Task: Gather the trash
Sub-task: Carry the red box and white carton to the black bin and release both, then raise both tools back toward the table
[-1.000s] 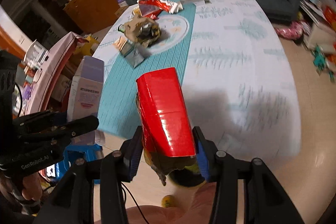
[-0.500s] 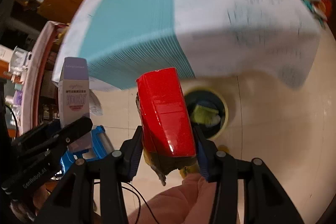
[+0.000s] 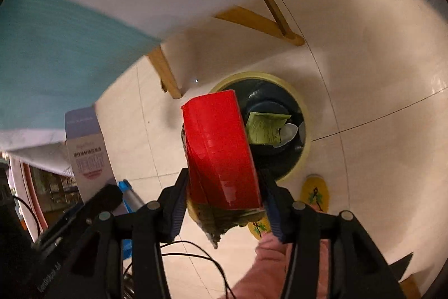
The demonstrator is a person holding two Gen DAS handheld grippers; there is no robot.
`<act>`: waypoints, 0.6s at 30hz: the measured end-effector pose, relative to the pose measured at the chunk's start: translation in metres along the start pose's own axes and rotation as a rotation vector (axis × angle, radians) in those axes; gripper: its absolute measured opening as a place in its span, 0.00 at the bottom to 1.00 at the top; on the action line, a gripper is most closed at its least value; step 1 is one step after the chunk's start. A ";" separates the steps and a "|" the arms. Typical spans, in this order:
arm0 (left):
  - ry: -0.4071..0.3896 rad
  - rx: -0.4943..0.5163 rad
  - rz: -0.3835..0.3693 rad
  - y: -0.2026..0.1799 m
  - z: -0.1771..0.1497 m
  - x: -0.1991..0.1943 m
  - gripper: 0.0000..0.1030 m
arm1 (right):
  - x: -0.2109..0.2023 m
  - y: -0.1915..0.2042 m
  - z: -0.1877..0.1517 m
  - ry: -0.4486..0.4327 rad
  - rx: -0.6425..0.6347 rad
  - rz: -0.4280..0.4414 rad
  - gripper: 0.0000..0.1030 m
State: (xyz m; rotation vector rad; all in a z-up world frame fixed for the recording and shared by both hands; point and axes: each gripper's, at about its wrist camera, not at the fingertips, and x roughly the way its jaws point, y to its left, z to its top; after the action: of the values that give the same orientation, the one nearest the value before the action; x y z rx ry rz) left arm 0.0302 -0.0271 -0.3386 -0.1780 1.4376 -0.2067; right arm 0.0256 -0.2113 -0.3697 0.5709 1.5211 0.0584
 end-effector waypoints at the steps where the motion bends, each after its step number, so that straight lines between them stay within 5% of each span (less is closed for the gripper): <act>1: -0.002 0.002 0.008 0.002 0.001 0.008 0.34 | 0.009 -0.006 0.004 0.004 0.010 0.006 0.51; 5: -0.006 0.004 0.061 0.004 0.004 0.031 0.80 | 0.031 -0.020 0.008 0.013 0.043 0.010 0.58; 7: 0.000 -0.002 0.080 0.004 0.005 0.037 0.82 | 0.038 -0.021 0.008 0.010 0.045 0.012 0.66; 18: -0.066 -0.032 0.105 0.003 0.008 0.003 0.83 | 0.019 -0.017 0.011 -0.033 -0.044 -0.027 0.67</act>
State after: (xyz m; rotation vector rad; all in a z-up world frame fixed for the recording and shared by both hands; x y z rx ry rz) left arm 0.0391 -0.0252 -0.3417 -0.1335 1.3807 -0.0907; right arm 0.0325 -0.2218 -0.3942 0.5139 1.4915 0.0615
